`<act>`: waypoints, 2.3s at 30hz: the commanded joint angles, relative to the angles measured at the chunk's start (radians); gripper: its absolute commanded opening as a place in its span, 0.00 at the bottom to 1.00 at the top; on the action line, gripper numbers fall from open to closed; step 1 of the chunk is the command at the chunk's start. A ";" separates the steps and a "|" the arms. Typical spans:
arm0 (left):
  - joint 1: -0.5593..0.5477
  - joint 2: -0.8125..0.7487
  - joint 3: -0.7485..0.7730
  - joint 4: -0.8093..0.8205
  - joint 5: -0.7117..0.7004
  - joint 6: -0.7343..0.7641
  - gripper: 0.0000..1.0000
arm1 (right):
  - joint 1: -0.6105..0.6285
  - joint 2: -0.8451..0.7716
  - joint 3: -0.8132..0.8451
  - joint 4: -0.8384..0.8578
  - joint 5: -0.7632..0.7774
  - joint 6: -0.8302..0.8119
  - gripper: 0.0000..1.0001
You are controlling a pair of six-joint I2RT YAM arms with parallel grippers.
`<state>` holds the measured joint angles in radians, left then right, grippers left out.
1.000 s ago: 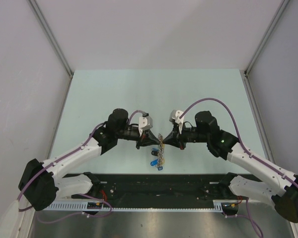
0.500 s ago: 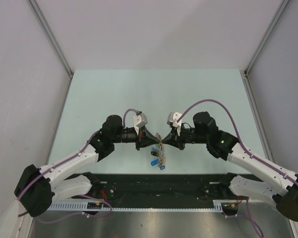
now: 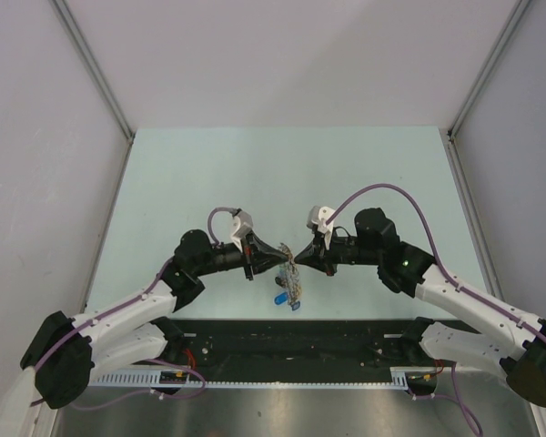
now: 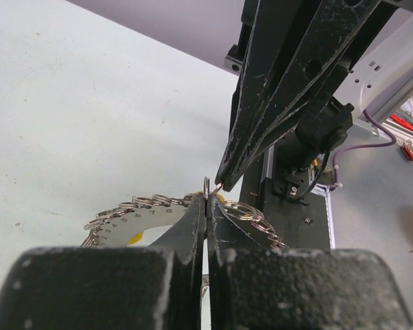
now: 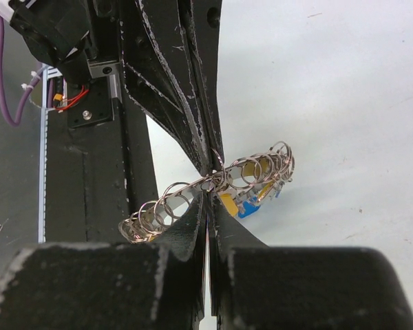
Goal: Put the keys on the keyring
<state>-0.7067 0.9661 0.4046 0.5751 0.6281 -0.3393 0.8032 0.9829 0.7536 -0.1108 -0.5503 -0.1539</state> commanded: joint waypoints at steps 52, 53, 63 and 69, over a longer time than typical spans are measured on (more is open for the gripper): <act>0.010 -0.152 0.088 -0.190 -0.027 0.129 0.30 | 0.010 -0.016 0.019 0.022 0.012 -0.027 0.00; 0.016 -0.153 0.114 -0.223 -0.004 0.146 0.32 | 0.010 -0.015 0.023 0.010 0.015 -0.039 0.00; 0.073 0.009 0.358 -0.693 0.276 0.492 0.60 | 0.011 -0.023 0.039 -0.036 0.023 -0.085 0.00; 0.073 0.138 0.422 -0.781 0.375 0.724 0.59 | 0.011 -0.030 0.039 -0.038 0.016 -0.090 0.00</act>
<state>-0.6384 1.0458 0.7715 -0.0837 0.8742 0.1818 0.8093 0.9825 0.7410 -0.1909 -0.5293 -0.2237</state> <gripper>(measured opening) 0.614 0.009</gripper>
